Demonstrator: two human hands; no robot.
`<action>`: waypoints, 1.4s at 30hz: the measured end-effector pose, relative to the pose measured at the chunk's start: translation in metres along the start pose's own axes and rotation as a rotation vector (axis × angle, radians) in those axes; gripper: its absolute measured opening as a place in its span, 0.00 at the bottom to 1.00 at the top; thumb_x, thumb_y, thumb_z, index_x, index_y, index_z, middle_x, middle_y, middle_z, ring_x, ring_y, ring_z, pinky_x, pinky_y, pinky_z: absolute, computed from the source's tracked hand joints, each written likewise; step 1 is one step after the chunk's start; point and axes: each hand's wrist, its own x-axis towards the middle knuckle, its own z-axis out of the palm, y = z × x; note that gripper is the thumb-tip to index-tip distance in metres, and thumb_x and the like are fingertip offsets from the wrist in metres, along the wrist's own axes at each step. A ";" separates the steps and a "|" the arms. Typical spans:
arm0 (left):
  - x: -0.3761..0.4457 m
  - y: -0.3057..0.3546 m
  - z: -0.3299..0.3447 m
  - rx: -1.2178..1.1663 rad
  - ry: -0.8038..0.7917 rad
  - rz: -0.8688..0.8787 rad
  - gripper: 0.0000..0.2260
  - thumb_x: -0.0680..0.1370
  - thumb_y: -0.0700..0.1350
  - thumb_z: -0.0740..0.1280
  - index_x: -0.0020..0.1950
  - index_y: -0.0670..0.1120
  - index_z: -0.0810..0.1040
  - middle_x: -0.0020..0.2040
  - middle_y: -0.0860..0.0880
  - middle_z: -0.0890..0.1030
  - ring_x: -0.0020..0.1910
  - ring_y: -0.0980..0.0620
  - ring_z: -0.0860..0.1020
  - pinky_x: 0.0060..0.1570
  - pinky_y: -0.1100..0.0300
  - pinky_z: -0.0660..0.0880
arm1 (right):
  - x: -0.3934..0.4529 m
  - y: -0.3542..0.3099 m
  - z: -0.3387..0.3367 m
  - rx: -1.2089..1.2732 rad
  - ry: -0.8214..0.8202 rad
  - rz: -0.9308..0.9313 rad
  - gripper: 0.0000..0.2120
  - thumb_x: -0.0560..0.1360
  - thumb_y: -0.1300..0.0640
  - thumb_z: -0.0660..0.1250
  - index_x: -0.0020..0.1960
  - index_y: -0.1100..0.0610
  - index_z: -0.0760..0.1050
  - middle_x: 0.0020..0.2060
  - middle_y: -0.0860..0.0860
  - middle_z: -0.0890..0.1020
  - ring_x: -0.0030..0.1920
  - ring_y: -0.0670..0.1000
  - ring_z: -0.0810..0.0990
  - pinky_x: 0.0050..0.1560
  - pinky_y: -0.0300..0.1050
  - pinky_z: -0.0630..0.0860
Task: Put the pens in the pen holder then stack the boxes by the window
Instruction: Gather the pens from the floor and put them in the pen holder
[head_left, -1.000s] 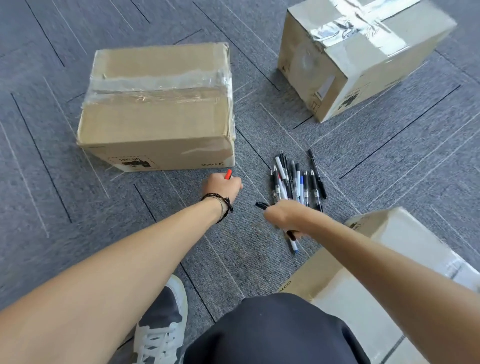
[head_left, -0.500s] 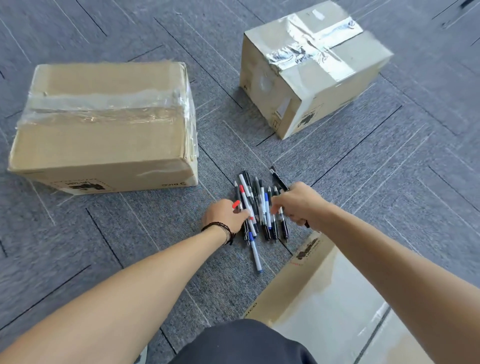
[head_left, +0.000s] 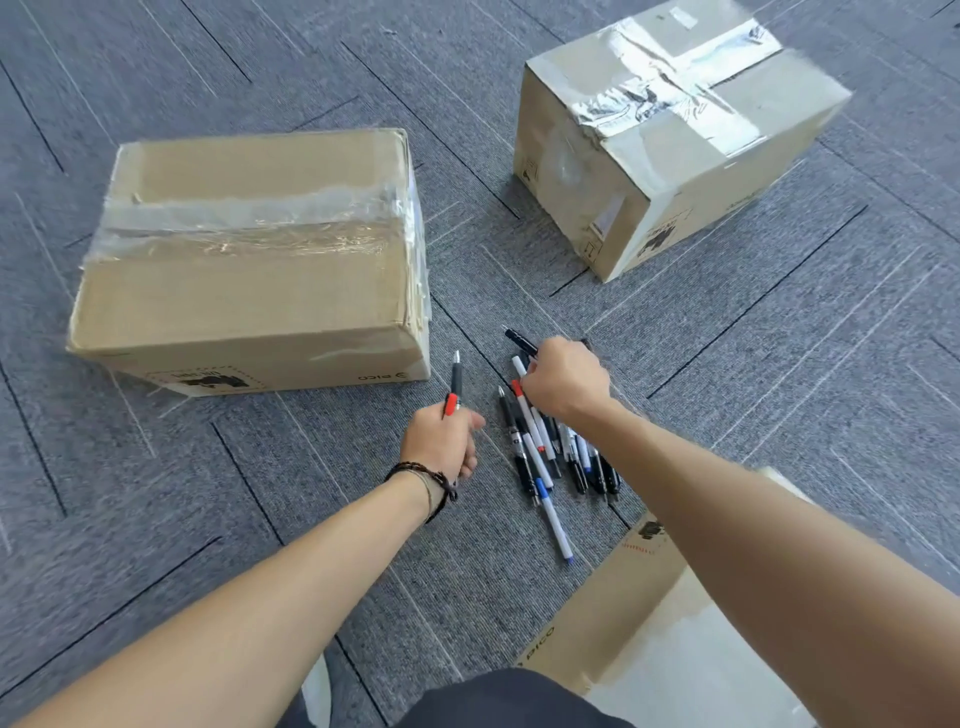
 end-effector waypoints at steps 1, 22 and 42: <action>-0.002 0.001 -0.005 -0.052 -0.003 -0.023 0.10 0.75 0.34 0.59 0.46 0.39 0.80 0.25 0.46 0.72 0.24 0.47 0.72 0.27 0.57 0.71 | 0.001 -0.004 0.002 -0.052 0.020 -0.022 0.11 0.74 0.64 0.65 0.35 0.57 0.68 0.32 0.53 0.76 0.34 0.57 0.77 0.34 0.46 0.73; 0.018 0.008 0.032 0.745 0.224 0.074 0.22 0.70 0.66 0.70 0.36 0.47 0.77 0.33 0.50 0.79 0.33 0.46 0.78 0.31 0.60 0.70 | -0.057 0.036 -0.035 0.289 -0.359 0.153 0.10 0.75 0.64 0.69 0.37 0.63 0.72 0.28 0.53 0.74 0.22 0.47 0.69 0.22 0.37 0.67; 0.006 -0.012 -0.048 0.078 -0.164 -0.061 0.10 0.78 0.46 0.65 0.38 0.44 0.72 0.28 0.47 0.76 0.20 0.52 0.65 0.22 0.66 0.59 | -0.063 0.002 0.044 -0.192 -0.132 0.021 0.04 0.77 0.60 0.69 0.44 0.59 0.76 0.35 0.52 0.79 0.40 0.55 0.83 0.41 0.49 0.83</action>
